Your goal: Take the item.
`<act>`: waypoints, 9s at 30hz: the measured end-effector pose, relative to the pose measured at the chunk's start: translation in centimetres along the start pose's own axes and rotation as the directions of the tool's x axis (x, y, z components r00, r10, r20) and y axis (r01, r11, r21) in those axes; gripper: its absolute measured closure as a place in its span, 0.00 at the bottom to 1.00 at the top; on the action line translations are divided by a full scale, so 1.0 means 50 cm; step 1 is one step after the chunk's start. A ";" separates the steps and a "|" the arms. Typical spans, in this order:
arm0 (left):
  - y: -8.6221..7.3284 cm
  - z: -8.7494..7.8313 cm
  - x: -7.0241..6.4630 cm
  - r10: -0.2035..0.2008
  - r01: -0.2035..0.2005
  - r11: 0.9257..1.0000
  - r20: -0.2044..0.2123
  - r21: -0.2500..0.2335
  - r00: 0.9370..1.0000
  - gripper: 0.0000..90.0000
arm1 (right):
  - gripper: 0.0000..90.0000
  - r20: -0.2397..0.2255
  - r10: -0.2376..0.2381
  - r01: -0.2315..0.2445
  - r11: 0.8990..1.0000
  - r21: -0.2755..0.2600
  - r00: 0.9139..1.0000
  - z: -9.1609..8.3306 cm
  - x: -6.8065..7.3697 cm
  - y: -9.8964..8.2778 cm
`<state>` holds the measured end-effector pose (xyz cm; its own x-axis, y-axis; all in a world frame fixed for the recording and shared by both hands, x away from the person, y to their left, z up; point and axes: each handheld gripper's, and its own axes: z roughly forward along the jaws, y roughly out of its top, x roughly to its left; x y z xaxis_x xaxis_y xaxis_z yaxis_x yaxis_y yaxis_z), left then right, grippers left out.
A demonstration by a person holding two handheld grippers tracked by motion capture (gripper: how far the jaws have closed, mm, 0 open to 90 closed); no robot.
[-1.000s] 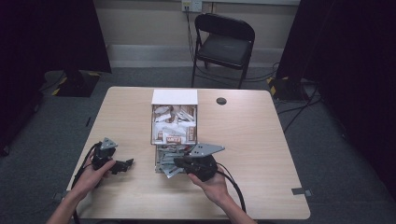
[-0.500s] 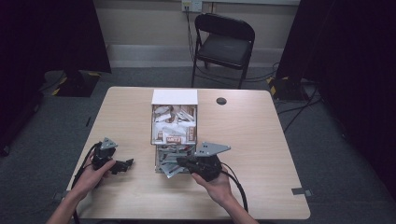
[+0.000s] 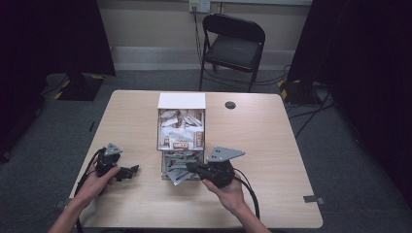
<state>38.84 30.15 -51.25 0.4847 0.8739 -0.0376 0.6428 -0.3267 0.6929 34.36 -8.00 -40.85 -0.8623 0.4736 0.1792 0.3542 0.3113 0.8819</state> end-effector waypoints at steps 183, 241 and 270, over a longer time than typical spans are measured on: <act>0.000 0.000 0.000 -0.001 0.001 1.000 0.000 0.001 1.000 0.00 | 1.00 0.324 0.195 -0.233 0.969 0.082 0.926 -0.029 -0.290 -0.075; 0.000 0.000 0.000 -0.001 0.001 1.000 0.000 0.001 1.000 0.00 | 0.32 0.331 0.252 -0.291 0.954 0.072 0.909 -0.018 -0.281 -0.109; 0.000 0.000 0.000 -0.001 0.001 1.000 0.000 0.000 1.000 0.00 | 0.21 0.474 0.271 -0.307 0.952 -0.002 0.838 -0.159 -0.252 -0.101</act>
<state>38.83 30.14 -51.25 0.4841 0.8742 -0.0390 0.6437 -0.3255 0.6926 40.54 -22.10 -44.08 -0.4552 0.8714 0.1828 0.6012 0.1493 0.7850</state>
